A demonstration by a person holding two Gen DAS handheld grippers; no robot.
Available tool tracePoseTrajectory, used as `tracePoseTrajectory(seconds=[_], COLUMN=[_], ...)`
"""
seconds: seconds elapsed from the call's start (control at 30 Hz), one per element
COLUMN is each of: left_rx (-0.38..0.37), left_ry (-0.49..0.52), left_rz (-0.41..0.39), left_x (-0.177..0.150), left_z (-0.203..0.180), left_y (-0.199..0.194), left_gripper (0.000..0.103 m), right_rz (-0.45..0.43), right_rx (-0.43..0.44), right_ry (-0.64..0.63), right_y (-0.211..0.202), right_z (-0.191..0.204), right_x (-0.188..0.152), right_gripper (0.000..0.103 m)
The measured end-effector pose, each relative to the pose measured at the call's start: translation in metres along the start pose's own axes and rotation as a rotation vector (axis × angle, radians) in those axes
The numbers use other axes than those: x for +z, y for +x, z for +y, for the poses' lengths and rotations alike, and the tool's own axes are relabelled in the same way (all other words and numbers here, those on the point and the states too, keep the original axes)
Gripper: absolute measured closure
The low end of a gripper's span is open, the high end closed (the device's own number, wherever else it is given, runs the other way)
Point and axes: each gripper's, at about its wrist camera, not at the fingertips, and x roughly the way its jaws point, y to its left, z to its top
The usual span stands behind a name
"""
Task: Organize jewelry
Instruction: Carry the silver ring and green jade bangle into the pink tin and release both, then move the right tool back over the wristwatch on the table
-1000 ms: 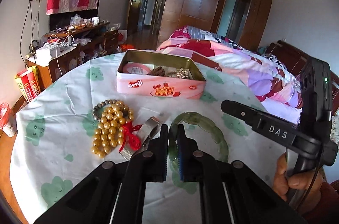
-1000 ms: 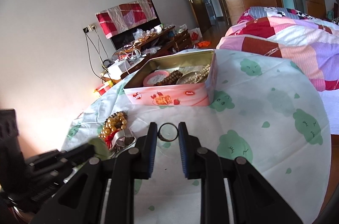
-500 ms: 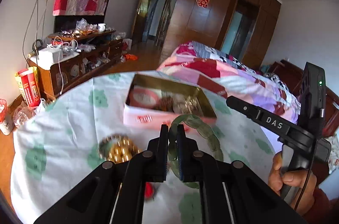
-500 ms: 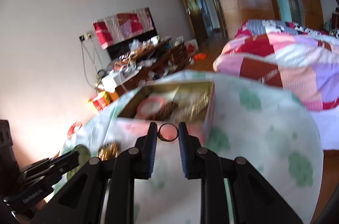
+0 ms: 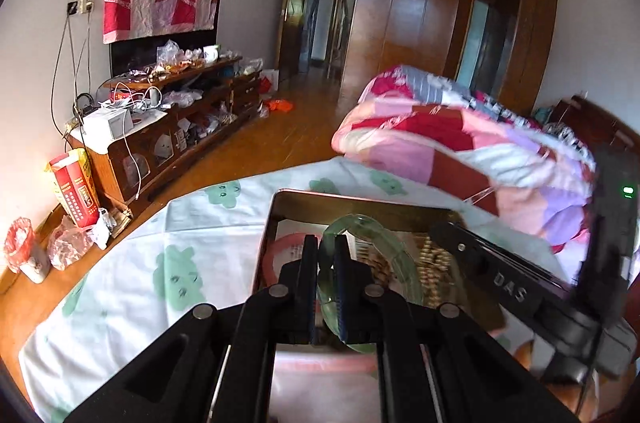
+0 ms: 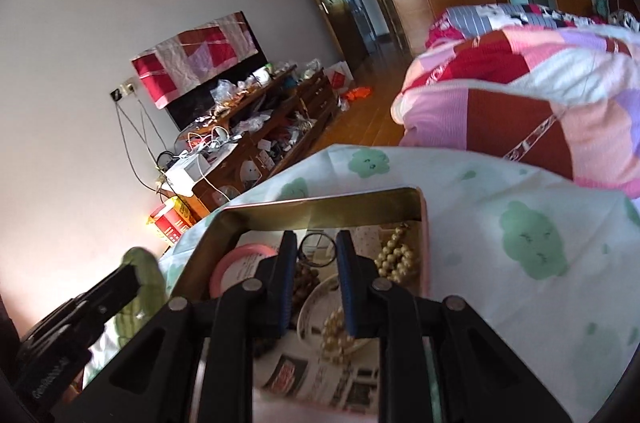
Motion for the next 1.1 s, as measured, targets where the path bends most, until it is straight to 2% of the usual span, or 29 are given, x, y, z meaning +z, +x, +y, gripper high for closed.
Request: tracePoseTrajectory(seconds=[0.23, 0.33, 0.4, 0.47, 0.53, 0.63, 0.8, 0.87, 0.97, 1.1], left_rx=[0.092, 0.107, 0.119, 0.122, 0.117, 0.133, 0.141, 0.145, 0.147, 0.169], left_ry=[0.038, 0.044, 0.061, 0.056, 0.046, 0.044, 0.000, -0.026, -0.045, -0.070], left_rz=[0.069, 0.077, 0.078, 0.090, 0.080, 0.043, 0.056, 0.058, 0.061, 0.052], left_x=[0.002, 0.002, 0.003, 0.005, 0.010, 0.009, -0.008, -0.020, -0.036, -0.052], left_z=[-0.004, -0.004, -0.006, -0.005, -0.004, -0.001, 0.011, 0.015, 0.019, 0.026], left_y=[0.035, 0.041, 0.041, 0.036, 0.029, 0.006, -0.025, -0.037, -0.053, -0.073], left_gripper=[0.096, 0.092, 0.085, 0.073, 0.055, 0.044, 0.043, 0.043, 0.043, 0.043], right_rz=[0.028, 0.013, -0.008, -0.050, -0.110, -0.200, -0.292, -0.303, -0.251, -0.182], right_rx=[-0.038, -0.016, 0.008, 0.004, -0.031, -0.136, -0.276, -0.321, -0.344, -0.329], right_ry=[-0.008, 0.007, 0.014, 0.018, 0.020, 0.039, 0.090, 0.083, 0.070, 0.071], right_y=[0.021, 0.020, 0.016, 0.009, -0.003, -0.021, -0.046, -0.051, -0.050, -0.064], right_z=[-0.006, -0.009, -0.009, -0.008, -0.008, -0.014, -0.029, -0.028, -0.025, -0.019], right_x=[-0.001, 0.001, 0.003, 0.004, 0.005, 0.006, 0.005, 0.004, 0.003, -0.007], right_gripper=[0.079, 0.074, 0.048, 0.041, 0.041, 0.041, 0.041, 0.041, 0.041, 0.041])
